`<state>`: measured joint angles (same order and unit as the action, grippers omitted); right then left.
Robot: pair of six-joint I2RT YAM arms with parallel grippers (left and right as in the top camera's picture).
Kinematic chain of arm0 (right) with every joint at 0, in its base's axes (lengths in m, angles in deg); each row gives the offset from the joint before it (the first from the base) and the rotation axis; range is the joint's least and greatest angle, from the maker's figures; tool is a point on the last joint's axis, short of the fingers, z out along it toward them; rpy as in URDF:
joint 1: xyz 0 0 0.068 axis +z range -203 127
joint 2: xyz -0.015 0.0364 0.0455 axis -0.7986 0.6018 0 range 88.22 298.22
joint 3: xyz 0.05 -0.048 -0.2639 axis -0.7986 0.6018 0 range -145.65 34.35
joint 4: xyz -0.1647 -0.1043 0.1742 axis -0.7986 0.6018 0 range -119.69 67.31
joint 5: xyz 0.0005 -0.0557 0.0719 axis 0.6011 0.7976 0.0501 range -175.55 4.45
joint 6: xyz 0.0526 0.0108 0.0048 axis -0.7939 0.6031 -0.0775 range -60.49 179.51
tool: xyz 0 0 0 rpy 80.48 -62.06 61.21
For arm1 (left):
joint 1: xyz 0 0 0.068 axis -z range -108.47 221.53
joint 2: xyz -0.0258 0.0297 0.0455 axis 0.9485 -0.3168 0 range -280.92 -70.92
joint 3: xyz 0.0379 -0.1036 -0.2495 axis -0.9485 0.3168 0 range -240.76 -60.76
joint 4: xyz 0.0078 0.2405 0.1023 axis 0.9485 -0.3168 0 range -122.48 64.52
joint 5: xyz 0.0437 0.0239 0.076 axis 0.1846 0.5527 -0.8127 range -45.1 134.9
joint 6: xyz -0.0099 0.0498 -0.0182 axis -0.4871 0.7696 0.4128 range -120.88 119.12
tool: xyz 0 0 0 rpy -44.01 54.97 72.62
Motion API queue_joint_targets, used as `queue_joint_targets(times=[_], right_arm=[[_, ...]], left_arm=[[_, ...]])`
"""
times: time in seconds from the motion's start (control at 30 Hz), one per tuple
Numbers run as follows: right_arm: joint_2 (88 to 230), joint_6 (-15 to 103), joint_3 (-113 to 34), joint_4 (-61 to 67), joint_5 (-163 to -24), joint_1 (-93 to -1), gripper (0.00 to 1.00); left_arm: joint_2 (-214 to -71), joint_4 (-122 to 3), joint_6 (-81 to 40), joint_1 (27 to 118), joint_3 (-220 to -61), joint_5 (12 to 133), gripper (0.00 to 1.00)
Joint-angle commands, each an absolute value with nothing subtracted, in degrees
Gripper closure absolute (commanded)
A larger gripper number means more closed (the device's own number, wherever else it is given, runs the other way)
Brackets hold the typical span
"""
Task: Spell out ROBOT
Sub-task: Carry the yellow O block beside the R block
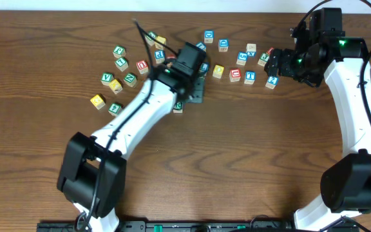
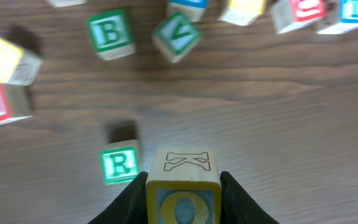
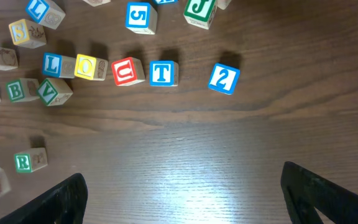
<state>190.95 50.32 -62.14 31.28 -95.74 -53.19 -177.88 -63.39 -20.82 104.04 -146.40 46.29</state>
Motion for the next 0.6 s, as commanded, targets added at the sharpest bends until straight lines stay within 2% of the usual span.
queue_joint_targets(times=[0.0, 0.57], right_arm=[[191.5, 49.7, -63.1, 31.5, -95.1, -52.9, 0.06], [191.5, 49.7, -63.1, 31.8, -95.1, -52.9, 0.05]], left_arm=[[-179.9, -62.6, -22.7, 106.1, -147.2, 44.4, 0.69], [-187.5, -64.5, -25.9, 107.6, -147.2, 44.3, 0.69]])
